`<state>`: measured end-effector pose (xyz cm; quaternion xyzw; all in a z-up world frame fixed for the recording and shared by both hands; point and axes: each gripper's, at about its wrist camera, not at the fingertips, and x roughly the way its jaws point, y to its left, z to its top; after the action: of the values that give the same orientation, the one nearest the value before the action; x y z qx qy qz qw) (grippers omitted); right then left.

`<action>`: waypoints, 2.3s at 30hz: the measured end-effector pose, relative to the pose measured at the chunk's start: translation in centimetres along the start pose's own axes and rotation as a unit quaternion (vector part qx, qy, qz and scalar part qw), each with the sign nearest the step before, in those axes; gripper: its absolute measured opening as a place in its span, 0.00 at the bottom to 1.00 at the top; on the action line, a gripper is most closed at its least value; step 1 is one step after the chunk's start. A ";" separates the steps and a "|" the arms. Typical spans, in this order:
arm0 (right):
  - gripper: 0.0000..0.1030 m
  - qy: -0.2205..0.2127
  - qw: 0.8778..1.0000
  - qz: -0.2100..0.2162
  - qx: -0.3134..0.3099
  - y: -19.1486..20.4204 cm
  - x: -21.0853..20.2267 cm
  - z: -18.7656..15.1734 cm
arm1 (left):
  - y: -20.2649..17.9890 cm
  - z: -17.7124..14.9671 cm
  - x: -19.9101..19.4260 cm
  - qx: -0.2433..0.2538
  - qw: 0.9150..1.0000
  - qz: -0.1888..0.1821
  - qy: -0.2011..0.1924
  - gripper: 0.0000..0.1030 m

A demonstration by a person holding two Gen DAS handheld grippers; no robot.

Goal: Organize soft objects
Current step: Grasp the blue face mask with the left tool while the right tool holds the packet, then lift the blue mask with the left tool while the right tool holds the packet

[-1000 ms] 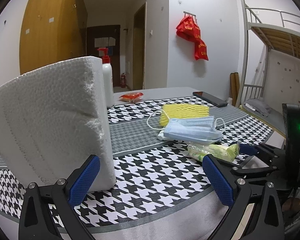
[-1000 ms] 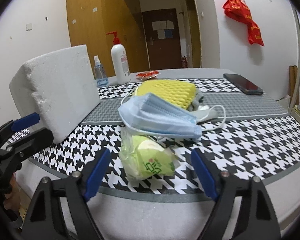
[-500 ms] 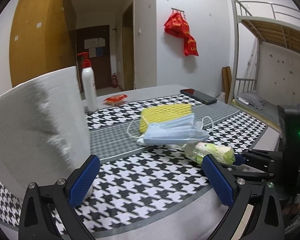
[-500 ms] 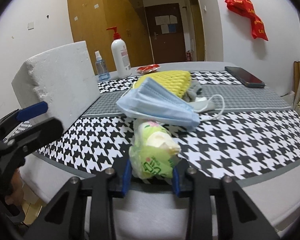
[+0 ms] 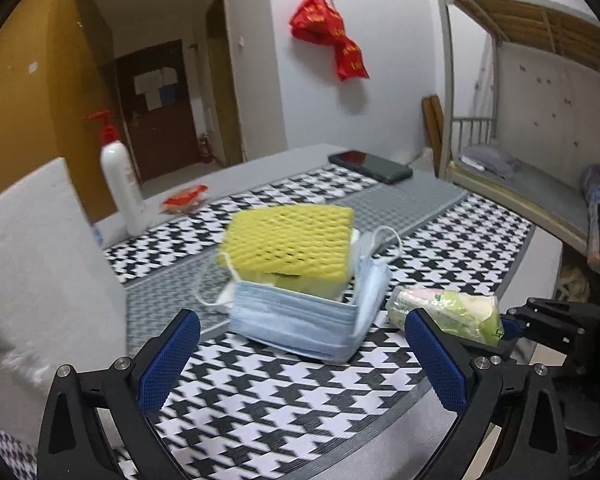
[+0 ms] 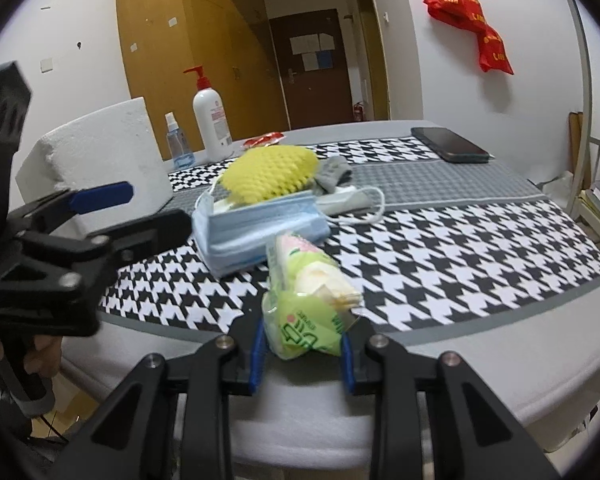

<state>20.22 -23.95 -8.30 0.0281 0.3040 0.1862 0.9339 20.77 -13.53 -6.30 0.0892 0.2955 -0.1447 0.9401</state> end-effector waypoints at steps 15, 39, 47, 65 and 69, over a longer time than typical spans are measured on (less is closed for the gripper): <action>0.34 -0.010 1.000 -0.011 0.017 -1.8 -0.9 -0.2 | -0.5 0.2 3.5 -0.019 0.998 0.026 0.051 0.92; 0.33 -0.016 1.000 0.002 0.018 -2.4 -0.8 -0.2 | -1.5 0.1 3.6 0.011 0.997 0.016 0.070 0.38; 0.33 -0.014 1.000 -0.012 0.021 -2.3 -1.1 0.0 | -0.8 0.4 1.1 0.004 0.999 0.002 0.046 0.37; 0.33 -0.027 0.999 -0.030 0.016 -1.4 -2.5 0.1 | -0.4 -0.5 -1.7 0.008 1.000 -0.001 0.014 0.25; 0.33 -0.031 0.999 -0.032 0.014 -1.3 -2.9 0.3 | 0.0 -0.1 -2.5 0.007 1.000 -0.002 0.001 0.25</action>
<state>18.64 -26.18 -6.68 0.0375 0.2781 0.1505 0.9479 18.73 -12.98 -4.88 0.0955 0.2957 -0.1489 0.9388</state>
